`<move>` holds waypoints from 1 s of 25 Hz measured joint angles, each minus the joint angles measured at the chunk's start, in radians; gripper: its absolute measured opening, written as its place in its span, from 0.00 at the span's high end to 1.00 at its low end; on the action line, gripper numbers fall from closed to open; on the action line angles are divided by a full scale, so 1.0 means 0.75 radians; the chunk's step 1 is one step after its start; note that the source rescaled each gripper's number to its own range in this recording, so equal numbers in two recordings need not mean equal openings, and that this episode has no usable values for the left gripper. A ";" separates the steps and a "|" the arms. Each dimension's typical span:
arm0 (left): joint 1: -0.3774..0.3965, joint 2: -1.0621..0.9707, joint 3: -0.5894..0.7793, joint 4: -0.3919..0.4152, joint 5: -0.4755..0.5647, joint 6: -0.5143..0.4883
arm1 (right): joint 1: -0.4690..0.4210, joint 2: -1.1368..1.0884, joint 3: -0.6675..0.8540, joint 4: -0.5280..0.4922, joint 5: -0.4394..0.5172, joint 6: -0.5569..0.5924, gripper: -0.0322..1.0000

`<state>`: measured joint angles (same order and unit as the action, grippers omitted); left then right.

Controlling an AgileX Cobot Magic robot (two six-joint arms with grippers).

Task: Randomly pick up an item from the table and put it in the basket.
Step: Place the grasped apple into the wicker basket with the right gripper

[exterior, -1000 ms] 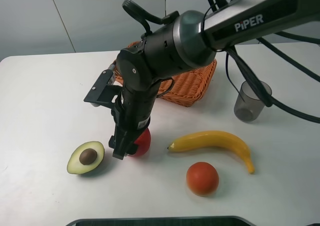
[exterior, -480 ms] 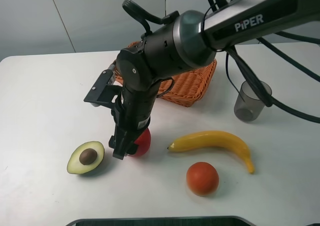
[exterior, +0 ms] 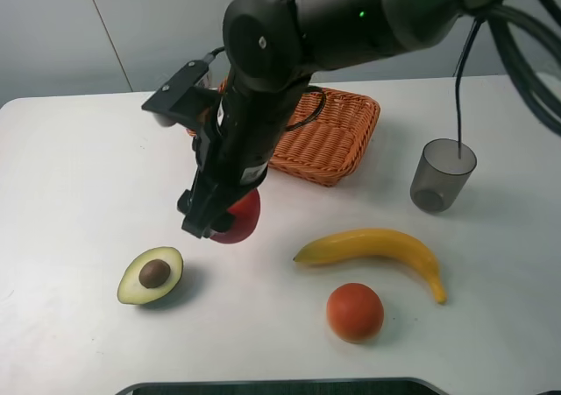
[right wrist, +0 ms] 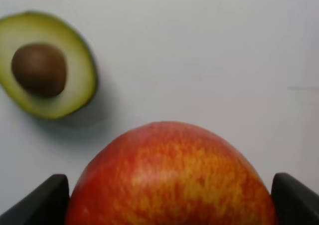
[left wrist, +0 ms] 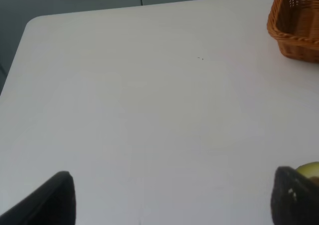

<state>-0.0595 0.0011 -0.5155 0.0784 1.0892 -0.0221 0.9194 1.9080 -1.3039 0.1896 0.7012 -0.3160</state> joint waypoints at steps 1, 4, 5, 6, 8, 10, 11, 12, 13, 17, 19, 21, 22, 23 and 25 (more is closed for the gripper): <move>0.000 0.000 0.000 0.000 0.000 0.000 | -0.022 -0.020 0.000 0.003 0.009 0.028 0.91; 0.000 0.000 0.000 0.000 0.000 0.000 | -0.102 -0.071 0.000 0.006 0.022 0.117 0.91; 0.000 0.000 0.000 0.000 0.000 0.000 | -0.134 -0.082 0.000 0.006 0.029 0.145 0.91; 0.000 0.000 0.000 0.000 0.000 0.000 | -0.162 -0.095 0.000 0.006 0.038 0.170 0.91; 0.000 0.000 0.000 0.000 0.000 0.003 | -0.227 -0.114 0.000 0.006 0.047 0.214 0.91; 0.000 0.000 0.000 0.000 0.000 0.003 | -0.284 -0.125 0.000 0.003 0.048 0.255 0.91; 0.000 0.000 0.000 0.000 0.000 0.003 | -0.312 -0.126 0.000 -0.004 0.041 0.273 0.91; 0.000 0.000 0.000 0.000 0.000 0.003 | -0.337 -0.126 0.000 -0.012 0.026 0.280 0.91; 0.000 0.000 0.000 0.000 0.000 0.006 | -0.355 -0.126 0.000 -0.019 0.000 0.289 0.91; 0.000 0.000 0.000 0.000 0.000 0.006 | -0.421 -0.123 0.000 -0.033 -0.167 0.309 0.91; 0.000 0.000 0.000 0.000 0.000 0.006 | -0.442 -0.103 0.000 -0.036 -0.242 0.321 0.91; 0.000 0.000 0.000 0.000 0.000 0.006 | -0.460 -0.074 0.000 -0.043 -0.294 0.331 0.91; 0.000 0.000 0.000 0.000 0.000 0.006 | -0.468 -0.054 0.000 -0.049 -0.317 0.335 0.91; 0.000 0.000 0.000 0.000 0.000 0.006 | -0.475 -0.036 0.000 -0.058 -0.336 0.334 0.91; 0.000 0.000 0.000 0.000 0.000 0.003 | -0.489 0.014 0.000 -0.063 -0.372 0.340 0.91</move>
<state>-0.0595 0.0011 -0.5155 0.0784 1.0892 -0.0198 0.5530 1.9183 -1.3039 0.1424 0.4221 -0.0609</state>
